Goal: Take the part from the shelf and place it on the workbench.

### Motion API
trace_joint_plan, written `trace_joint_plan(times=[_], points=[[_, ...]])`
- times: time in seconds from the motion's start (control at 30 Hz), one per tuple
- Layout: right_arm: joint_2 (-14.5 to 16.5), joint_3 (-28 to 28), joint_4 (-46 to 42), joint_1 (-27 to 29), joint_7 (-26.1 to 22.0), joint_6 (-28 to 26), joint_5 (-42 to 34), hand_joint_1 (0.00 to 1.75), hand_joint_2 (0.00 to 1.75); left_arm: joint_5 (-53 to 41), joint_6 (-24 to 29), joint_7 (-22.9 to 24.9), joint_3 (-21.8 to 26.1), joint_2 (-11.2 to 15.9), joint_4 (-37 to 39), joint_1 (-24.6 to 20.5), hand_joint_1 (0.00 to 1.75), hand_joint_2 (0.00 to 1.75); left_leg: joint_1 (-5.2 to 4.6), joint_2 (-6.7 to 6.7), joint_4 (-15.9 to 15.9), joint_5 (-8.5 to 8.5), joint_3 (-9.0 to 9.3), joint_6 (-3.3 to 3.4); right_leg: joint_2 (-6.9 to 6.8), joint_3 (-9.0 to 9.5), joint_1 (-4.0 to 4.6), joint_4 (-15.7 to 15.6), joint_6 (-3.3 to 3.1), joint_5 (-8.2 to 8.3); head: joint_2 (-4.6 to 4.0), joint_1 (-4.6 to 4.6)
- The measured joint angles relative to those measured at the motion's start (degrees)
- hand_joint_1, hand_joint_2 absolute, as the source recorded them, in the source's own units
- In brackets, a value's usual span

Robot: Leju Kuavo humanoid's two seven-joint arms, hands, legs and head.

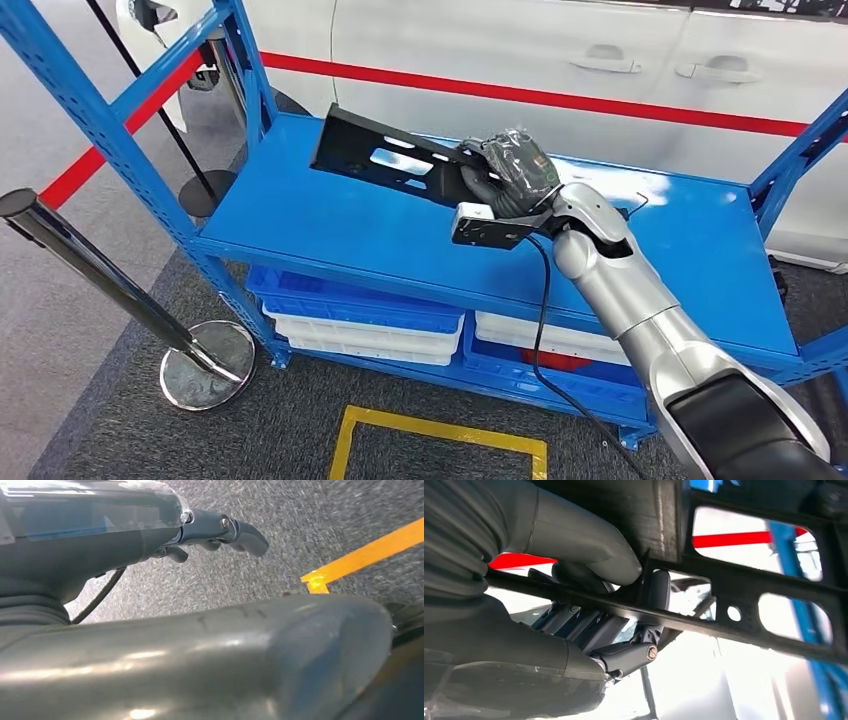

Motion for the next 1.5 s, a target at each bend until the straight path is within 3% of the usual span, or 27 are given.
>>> trace_joint_plan(times=[0.07,0.13,0.17,0.2,0.23,0.27,0.3,0.37,0.43,0.53,0.6,0.67,0.7,0.73,0.77,0.87,0.9,1.03,1.1,1.17,1.2,1.23,1.27,1.37,1.43,1.5], points=[[0.14,-0.51,-1.87,0.25,-1.04,2.64,-4.52,1.75,1.75,0.06,-0.01,-0.03,0.01,-0.02,0.0,-0.04,0.0,0.0,0.21,-0.01,-0.61,0.36,0.26,0.76,0.24,-1.35,-0.14,3.0,0.39,-2.06,0.0,0.0],[0.18,-1.34,-5.3,0.85,-1.69,6.99,-12.95,1.75,1.75,0.24,-0.02,-0.06,0.01,-0.03,0.0,0.02,0.0,0.0,0.2,-0.01,-0.73,0.42,0.28,1.15,0.56,-4.71,-0.21,10.12,0.49,-5.61,0.0,0.01],[0.21,-1.7,-7.41,1.15,-1.37,9.03,-17.01,1.75,1.75,0.35,-0.02,-0.07,0.02,-0.02,0.0,0.11,0.0,0.0,0.15,-0.01,-0.69,0.38,0.28,1.22,0.66,-6.45,-0.22,13.64,0.56,-6.82,0.0,0.0],[0.26,-2.02,-9.54,1.44,-0.73,11.1,-20.63,1.75,1.75,0.45,0.02,-0.07,0.03,-0.02,0.0,0.19,0.0,0.0,0.12,0.0,-0.63,0.3,0.31,1.24,0.71,-7.5,-0.23,15.61,0.62,-6.97,0.0,0.0],[0.31,-2.31,-11.59,1.67,-0.08,13.43,-24.32,1.75,1.75,0.52,0.09,-0.07,0.04,-0.02,0.0,0.24,0.0,0.0,0.1,0.0,-0.52,0.2,0.35,1.22,0.72,-7.59,-0.25,15.52,0.63,-6.04,0.0,0.0],[0.36,-2.65,-13.62,1.91,0.57,16.06,-28.27,1.75,1.75,0.55,0.18,-0.07,0.04,-0.03,0.0,0.26,0.0,0.0,0.1,-0.04,-0.35,0.06,0.4,1.17,0.7,-6.58,-0.26,13.16,0.57,-4.13,0.0,0.0],[0.43,-3.09,-15.7,2.15,1.1,18.63,-32.22,1.75,1.75,0.57,0.29,-0.04,0.05,-0.06,0.0,0.28,0.0,0.0,0.1,-0.1,-0.13,-0.13,0.41,1.05,0.58,-4.86,-0.26,9.25,0.39,-1.87,0.0,0.01],[0.79,-4.11,-19.3,2.41,2.07,22.45,-38.42,1.75,1.75,0.58,0.64,0.43,0.05,-0.1,0.0,0.35,0.0,0.0,-0.13,-0.21,0.35,-0.48,0.28,0.62,0.31,-1.82,-0.02,2.61,-0.04,0.59,0.0,0.0],[1.16,-4.74,-21.94,2.83,2.91,24.5,-41.75,1.75,1.75,0.56,1.27,1.35,0.05,-0.14,0.0,0.39,0.0,0.0,-0.27,-0.16,0.48,-0.57,0.14,0.07,0.32,-1.0,0.29,0.64,-0.41,0.55,0.0,-0.01],[1.04,-4.87,-24.67,3.79,3.24,25.74,-43.33,1.75,1.75,0.52,2.02,2.24,0.05,-0.13,0.0,0.4,0.0,0.0,-0.17,0.05,1.18,-1.31,-0.07,-0.87,0.45,-0.79,-0.03,0.03,-1.29,0.78,0.0,-0.02],[0.66,-4.89,-25.98,4.15,3.23,25.85,-43.48,1.75,1.75,0.52,2.21,2.4,0.07,-0.13,0.0,0.42,0.0,0.87,0.03,0.17,5.84,-4.21,-2.06,-1.48,0.36,-0.6,-0.24,-0.27,-1.81,0.94,0.0,-0.02],[0.24,-4.88,-26.85,4.61,3.23,25.87,-43.49,1.75,1.75,0.52,2.27,2.51,0.07,-0.13,0.0,0.48,0.0,1.75,0.26,0.23,13.19,-7.59,-5.39,-1.96,0.37,-0.59,-0.19,-0.24,-2.0,0.93,0.0,-0.02],[0.06,-4.87,-27.15,4.92,3.24,25.88,-43.49,1.75,1.75,0.52,2.29,2.57,0.07,-0.13,0.0,0.53,0.0,1.75,0.37,0.24,15.6,-8.2,-6.52,-2.12,0.37,-0.59,-0.17,-0.2,-2.0,0.92,0.0,-0.02],[-0.09,-4.87,-27.44,5.21,3.24,25.92,-43.58,1.75,1.75,0.51,2.32,2.65,0.07,-0.12,0.0,0.58,0.0,1.75,0.46,0.25,16.06,-7.75,-6.77,-2.23,0.37,-0.6,-0.18,-0.13,-1.97,0.9,0.0,-0.02],[-0.24,-4.86,-27.78,5.42,3.27,26.02,-43.83,1.75,1.75,0.49,2.35,2.72,0.07,-0.12,0.0,0.61,0.0,1.75,0.55,0.25,14.19,-6.25,-5.89,-2.27,0.4,-0.59,-0.2,-0.04,-1.9,0.85,0.0,-0.02],[-0.67,-4.86,-28.89,5.68,3.35,26.64,-45.56,1.75,1.75,0.43,2.42,2.81,0.07,-0.12,0.0,0.6,0.0,1.75,0.61,0.12,3.4,-1.46,-0.73,-1.8,0.55,-0.6,-0.16,0.24,-1.33,0.64,0.0,-0.02],[-0.79,-4.86,-29.21,5.76,3.37,26.82,-46.14,1.75,1.75,0.42,2.44,2.81,0.07,-0.12,0.0,0.61,0.0,1.75,0.53,0.06,1.54,-1.04,0.12,-1.48,0.63,-0.66,-0.09,0.27,-1.04,0.66,0.0,-0.02],[-0.89,-4.87,-30.0,6.29,3.41,27.15,-46.92,1.75,1.75,0.4,2.49,2.88,0.08,-0.14,0.0,0.71,0.0,1.75,0.33,0.04,0.24,-0.64,0.47,0.15,0.76,-0.91,-0.2,0.41,0.38,0.46,-0.01,-0.01],[-0.85,-4.9,-30.23,6.45,3.42,27.24,-47.25,1.75,1.75,0.37,2.49,2.87,0.09,-0.16,0.0,0.63,0.0,1.75,0.43,0.14,-0.26,-0.28,0.63,0.86,0.81,-2.58,-0.38,4.1,0.77,-1.95,0.0,-0.01],[-0.68,-4.93,-30.31,7.0,3.43,27.36,-47.66,1.75,1.75,0.32,2.49,2.85,0.09,-0.18,0.0,0.55,0.0,1.75,0.31,0.2,-0.29,-0.21,0.6,1.16,0.84,-5.96,-0.4,11.52,0.99,-5.41,0.0,-0.02],[-0.59,-4.93,-30.33,7.43,3.45,27.41,-47.78,1.75,1.75,0.28,2.49,2.84,0.09,-0.19,0.0,0.51,0.0,1.75,0.27,0.2,-0.26,-0.21,0.59,1.2,0.84,-7.37,-0.41,14.55,1.07,-6.28,0.0,-0.01],[-0.55,-4.93,-30.33,7.83,3.47,27.45,-47.82,1.75,1.75,0.22,2.49,2.82,0.09,-0.19,0.0,0.47,0.0,1.75,0.25,0.18,-0.22,-0.22,0.59,1.22,0.84,-7.99,-0.41,15.83,1.09,-6.16,0.0,-0.01],[-0.54,-4.93,-30.34,8.11,3.48,27.45,-47.86,1.75,1.75,0.15,2.49,2.82,0.09,-0.2,0.0,0.38,0.0,1.75,0.24,0.15,-0.16,-0.23,0.6,1.21,0.83,-7.51,-0.41,14.79,1.03,-4.99,0.0,-0.01],[-0.54,-4.95,-30.55,8.29,3.46,27.42,-47.95,1.75,1.75,-0.08,2.49,2.85,0.09,-0.28,0.0,-0.04,0.0,1.75,0.1,0.13,0.09,-0.41,0.62,0.89,0.6,-2.23,-0.18,3.87,0.3,0.02,0.0,-0.02],[-0.54,-4.95,-30.83,8.46,3.41,27.36,-48.09,1.75,1.75,-0.18,2.52,2.86,0.09,-0.37,0.0,-0.24,0.0,1.75,-0.06,0.21,0.19,-0.49,0.5,0.37,0.44,-0.46,0.2,0.11,-0.2,0.81,0.0,-0.01],[-0.63,-4.95,-31.07,8.79,3.39,27.27,-48.23,1.75,1.75,-0.24,2.67,2.84,0.08,-0.43,0.0,-0.45,0.0,1.75,-0.13,0.3,0.09,-0.48,0.54,-0.26,0.54,-0.38,0.26,-0.22,-0.63,0.85,0.0,-0.01]])
